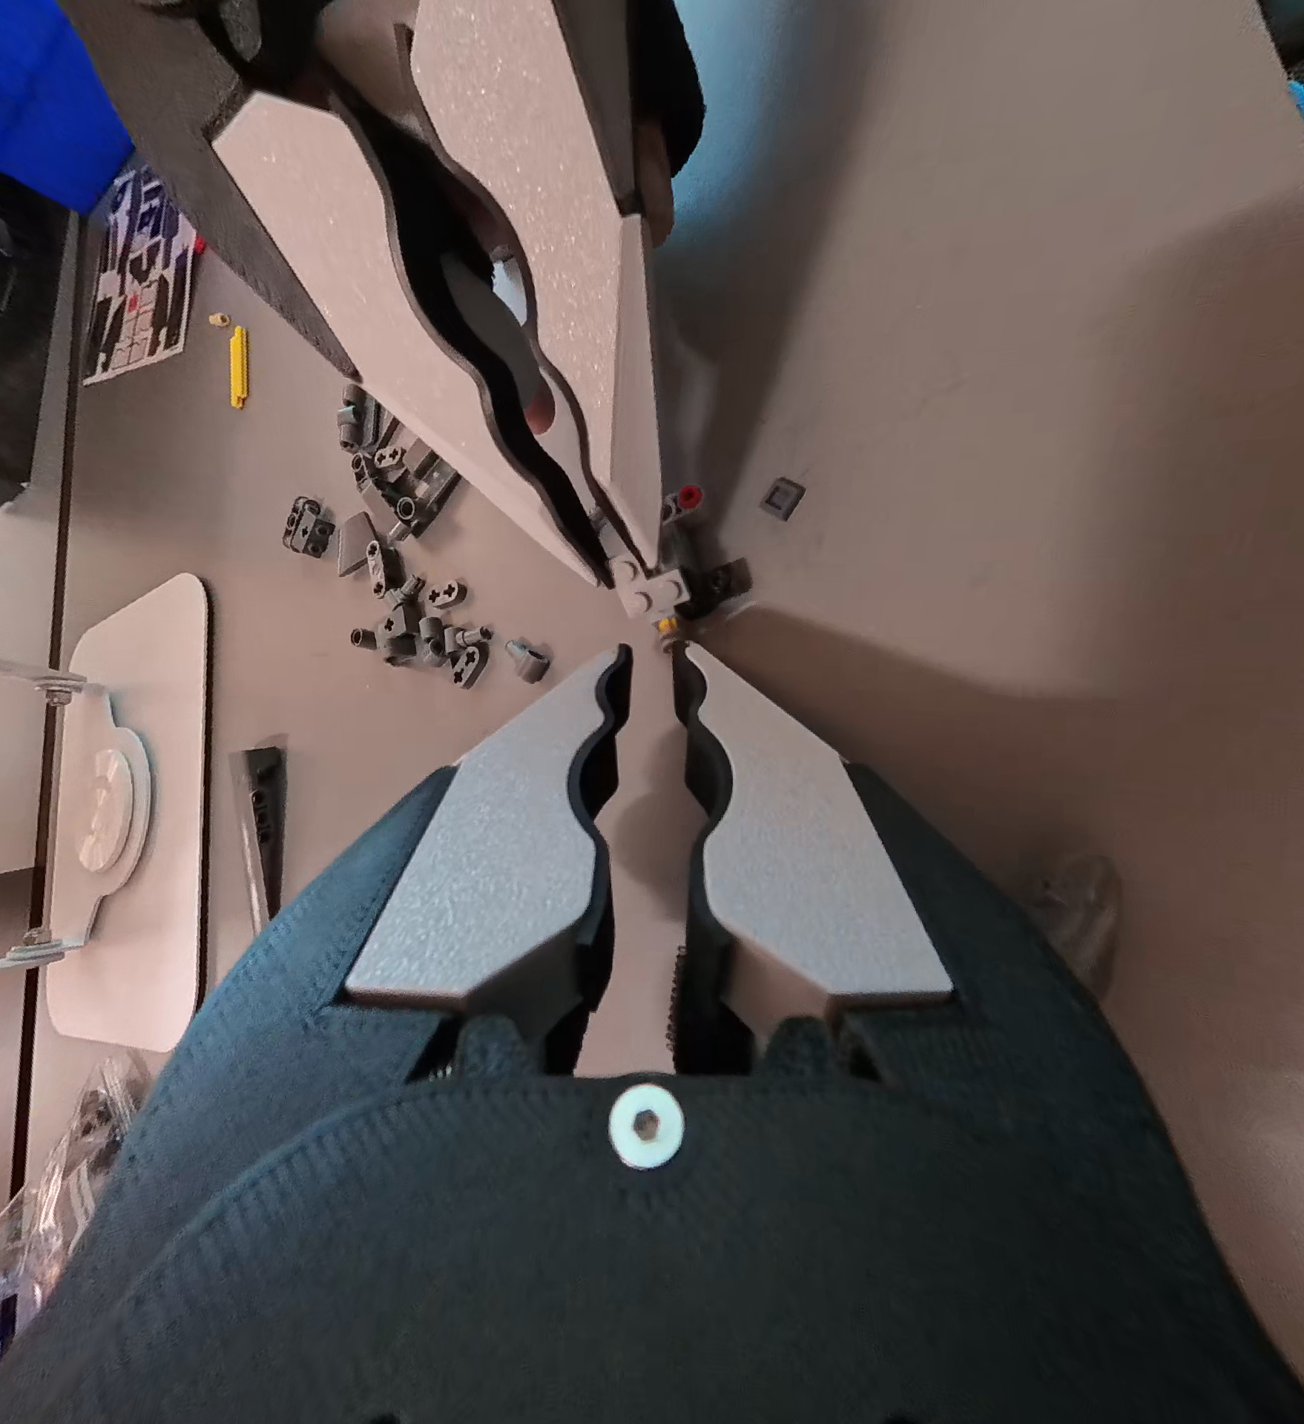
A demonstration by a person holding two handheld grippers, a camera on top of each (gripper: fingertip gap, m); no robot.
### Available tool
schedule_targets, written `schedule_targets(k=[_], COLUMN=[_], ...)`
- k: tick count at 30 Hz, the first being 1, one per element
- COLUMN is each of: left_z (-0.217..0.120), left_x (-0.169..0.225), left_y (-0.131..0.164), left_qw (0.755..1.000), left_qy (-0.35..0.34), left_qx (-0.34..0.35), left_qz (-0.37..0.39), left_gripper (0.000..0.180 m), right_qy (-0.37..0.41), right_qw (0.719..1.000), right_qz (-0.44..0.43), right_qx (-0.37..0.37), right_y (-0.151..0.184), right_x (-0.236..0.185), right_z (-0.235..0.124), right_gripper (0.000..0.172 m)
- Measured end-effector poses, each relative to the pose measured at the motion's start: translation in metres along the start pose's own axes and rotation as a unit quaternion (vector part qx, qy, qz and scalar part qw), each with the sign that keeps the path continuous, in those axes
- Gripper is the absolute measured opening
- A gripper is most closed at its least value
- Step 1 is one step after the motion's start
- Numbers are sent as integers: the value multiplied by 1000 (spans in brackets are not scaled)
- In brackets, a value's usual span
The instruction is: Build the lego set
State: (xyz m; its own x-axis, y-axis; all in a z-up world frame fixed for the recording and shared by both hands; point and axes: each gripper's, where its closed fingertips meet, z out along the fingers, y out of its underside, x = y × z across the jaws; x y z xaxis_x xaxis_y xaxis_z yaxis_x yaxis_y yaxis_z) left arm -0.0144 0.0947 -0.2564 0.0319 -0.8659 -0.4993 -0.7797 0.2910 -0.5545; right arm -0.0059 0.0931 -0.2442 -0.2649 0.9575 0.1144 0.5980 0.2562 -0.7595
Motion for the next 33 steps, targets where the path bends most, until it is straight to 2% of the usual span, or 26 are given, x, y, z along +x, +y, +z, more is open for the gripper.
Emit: schedule_targets(k=[15,22,27,33], left_z=[0,5,8,13], left_x=[-2,-1,-2,1], left_y=[-3,-2,-5,-6], left_qw=[1000,1000,1000,1000], left_qy=[-7,7,15,30], left_qx=[3,-7,-3,-3], left_qz=[8,12,4,-1], left_gripper=[7,19,20,6], right_qy=[8,11,9,7], right_qw=[1000,1000,1000,1000], right_qz=[-14,0,7,15], right_qx=[-16,-9,-8,0], right_y=[4,2,7,7], right_x=[0,-1,-2,-2], right_z=[-2,-13,-12,-14], right_gripper=[5,4,5,5])
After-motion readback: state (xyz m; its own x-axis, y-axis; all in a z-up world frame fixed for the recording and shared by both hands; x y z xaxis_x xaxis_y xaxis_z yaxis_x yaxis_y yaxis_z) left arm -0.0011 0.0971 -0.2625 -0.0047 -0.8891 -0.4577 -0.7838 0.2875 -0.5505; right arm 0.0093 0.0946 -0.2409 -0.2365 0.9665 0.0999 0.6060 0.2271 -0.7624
